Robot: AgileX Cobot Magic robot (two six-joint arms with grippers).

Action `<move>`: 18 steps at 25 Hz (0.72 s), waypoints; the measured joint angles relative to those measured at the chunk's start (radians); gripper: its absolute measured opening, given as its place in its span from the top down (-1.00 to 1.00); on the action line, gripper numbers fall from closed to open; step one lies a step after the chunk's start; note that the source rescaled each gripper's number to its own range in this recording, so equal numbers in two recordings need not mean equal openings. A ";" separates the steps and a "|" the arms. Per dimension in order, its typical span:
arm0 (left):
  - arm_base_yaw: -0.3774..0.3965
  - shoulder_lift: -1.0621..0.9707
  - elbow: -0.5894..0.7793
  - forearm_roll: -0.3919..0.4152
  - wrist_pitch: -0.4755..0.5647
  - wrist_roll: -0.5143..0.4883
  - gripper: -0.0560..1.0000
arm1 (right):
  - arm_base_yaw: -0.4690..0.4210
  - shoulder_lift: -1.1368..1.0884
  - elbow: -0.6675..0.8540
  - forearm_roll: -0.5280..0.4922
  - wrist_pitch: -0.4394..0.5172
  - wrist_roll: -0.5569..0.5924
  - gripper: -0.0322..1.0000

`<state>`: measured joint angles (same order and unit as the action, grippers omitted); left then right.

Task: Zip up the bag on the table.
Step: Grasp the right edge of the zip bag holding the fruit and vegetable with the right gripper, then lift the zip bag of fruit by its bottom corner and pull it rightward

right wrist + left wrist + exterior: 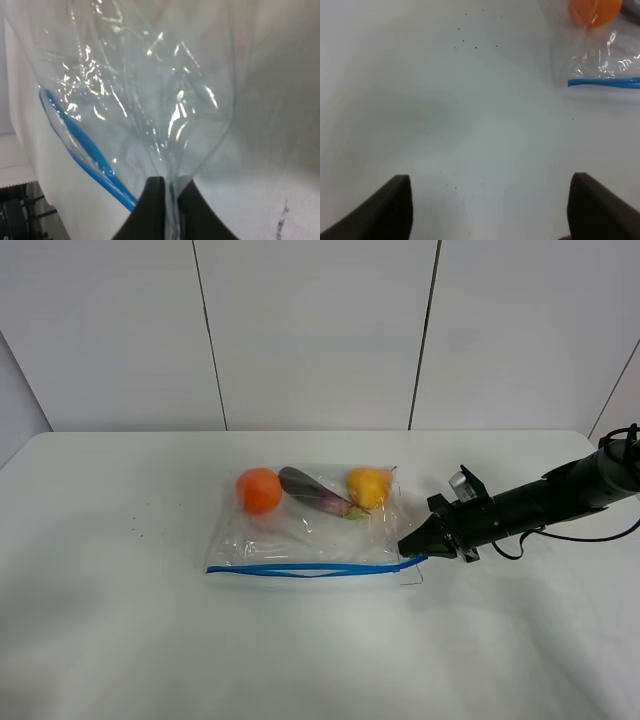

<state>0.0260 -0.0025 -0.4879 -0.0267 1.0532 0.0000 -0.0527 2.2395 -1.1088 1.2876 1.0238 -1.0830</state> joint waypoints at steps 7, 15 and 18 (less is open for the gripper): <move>0.000 0.000 0.000 0.000 0.000 0.000 -0.93 | 0.000 0.000 0.000 0.019 0.044 0.001 0.94; 0.000 0.000 0.000 0.000 0.000 0.000 -0.93 | 0.000 0.000 0.000 0.131 0.174 0.031 0.94; 0.000 0.000 0.000 0.000 0.000 0.000 -0.93 | 0.000 0.000 0.000 0.148 0.180 0.066 0.94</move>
<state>0.0260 -0.0025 -0.4879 -0.0267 1.0532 0.0000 -0.0527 2.2395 -1.1088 1.4357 1.2041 -1.0171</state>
